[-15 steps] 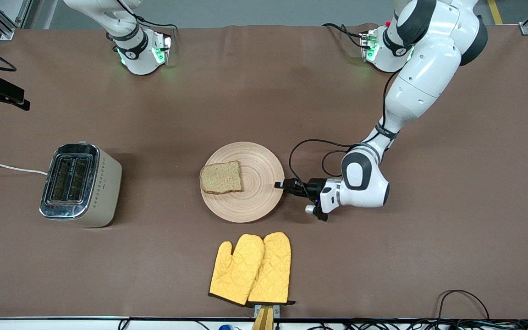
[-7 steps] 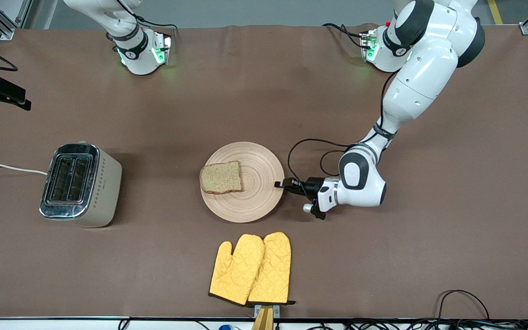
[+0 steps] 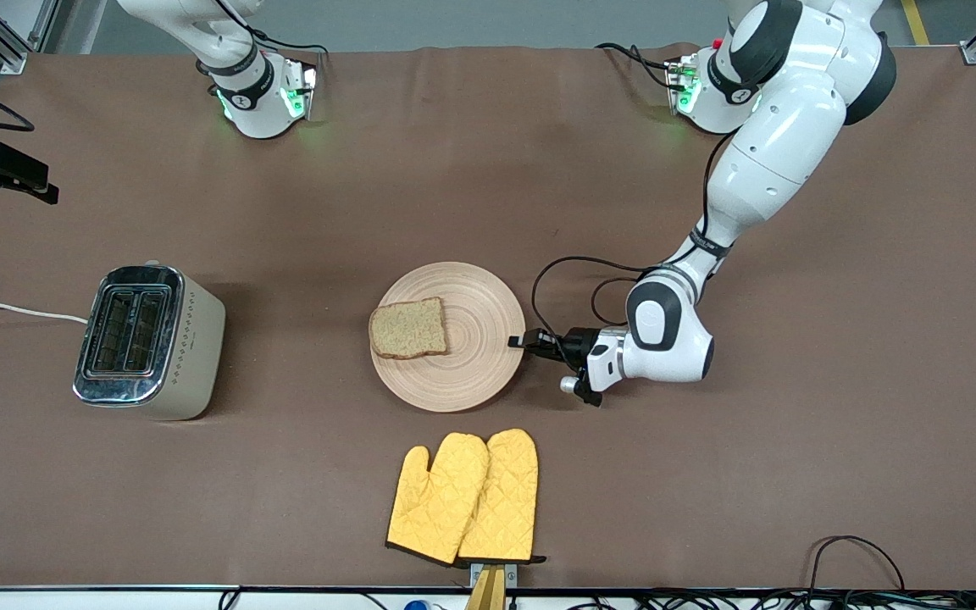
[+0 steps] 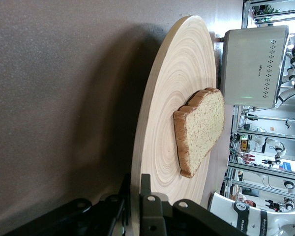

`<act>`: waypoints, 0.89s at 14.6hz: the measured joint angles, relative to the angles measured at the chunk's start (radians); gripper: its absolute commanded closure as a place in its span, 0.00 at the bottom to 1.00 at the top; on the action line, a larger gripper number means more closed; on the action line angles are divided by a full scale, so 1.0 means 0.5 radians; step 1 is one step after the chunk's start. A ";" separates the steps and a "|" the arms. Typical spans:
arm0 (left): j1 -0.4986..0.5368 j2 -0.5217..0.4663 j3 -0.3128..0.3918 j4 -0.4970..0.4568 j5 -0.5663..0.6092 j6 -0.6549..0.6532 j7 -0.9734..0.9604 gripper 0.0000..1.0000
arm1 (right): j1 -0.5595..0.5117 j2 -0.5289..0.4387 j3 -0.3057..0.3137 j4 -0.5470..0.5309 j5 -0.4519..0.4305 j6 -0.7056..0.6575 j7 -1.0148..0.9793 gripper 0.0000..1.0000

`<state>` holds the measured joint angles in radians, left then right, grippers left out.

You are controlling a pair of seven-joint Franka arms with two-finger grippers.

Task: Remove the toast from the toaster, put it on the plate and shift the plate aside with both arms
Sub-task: 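Close the left gripper on the rim of the wooden plate, then drag the plate with the left gripper away from the toaster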

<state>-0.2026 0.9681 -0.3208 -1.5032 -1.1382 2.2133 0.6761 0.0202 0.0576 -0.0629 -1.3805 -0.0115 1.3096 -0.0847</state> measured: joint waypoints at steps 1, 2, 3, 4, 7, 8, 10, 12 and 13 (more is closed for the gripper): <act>0.000 0.000 0.000 0.003 0.000 0.002 0.001 1.00 | 0.001 0.000 0.001 0.000 0.000 -0.001 0.000 0.00; 0.001 0.000 0.002 0.010 0.000 0.008 0.001 1.00 | 0.002 0.000 0.002 0.000 0.000 -0.001 0.000 0.00; 0.003 -0.002 0.005 0.021 0.008 0.018 0.002 1.00 | 0.003 0.000 0.003 0.000 0.000 -0.001 0.000 0.00; 0.008 -0.013 0.010 0.036 0.044 0.029 0.003 1.00 | 0.003 0.000 0.003 0.000 0.000 -0.001 0.000 0.00; 0.075 -0.122 0.024 0.074 0.221 0.034 -0.052 1.00 | 0.003 0.000 0.004 0.000 0.000 -0.002 0.000 0.00; 0.124 -0.167 0.025 0.077 0.263 0.009 -0.076 1.00 | 0.003 0.000 0.004 0.000 0.000 -0.003 0.000 0.00; 0.249 -0.224 0.027 0.100 0.296 -0.152 -0.100 1.00 | 0.003 0.000 0.005 0.000 0.000 -0.005 -0.001 0.00; 0.393 -0.233 0.027 0.130 0.302 -0.336 -0.159 0.98 | 0.004 0.000 0.007 0.000 0.000 -0.008 -0.001 0.00; 0.464 -0.233 0.028 0.135 0.304 -0.393 -0.173 0.97 | 0.004 0.000 0.008 0.000 0.000 -0.009 -0.001 0.00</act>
<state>0.0296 0.8517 -0.3069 -1.4359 -0.9861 2.0170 0.5898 0.0220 0.0575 -0.0590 -1.3805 -0.0115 1.3051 -0.0852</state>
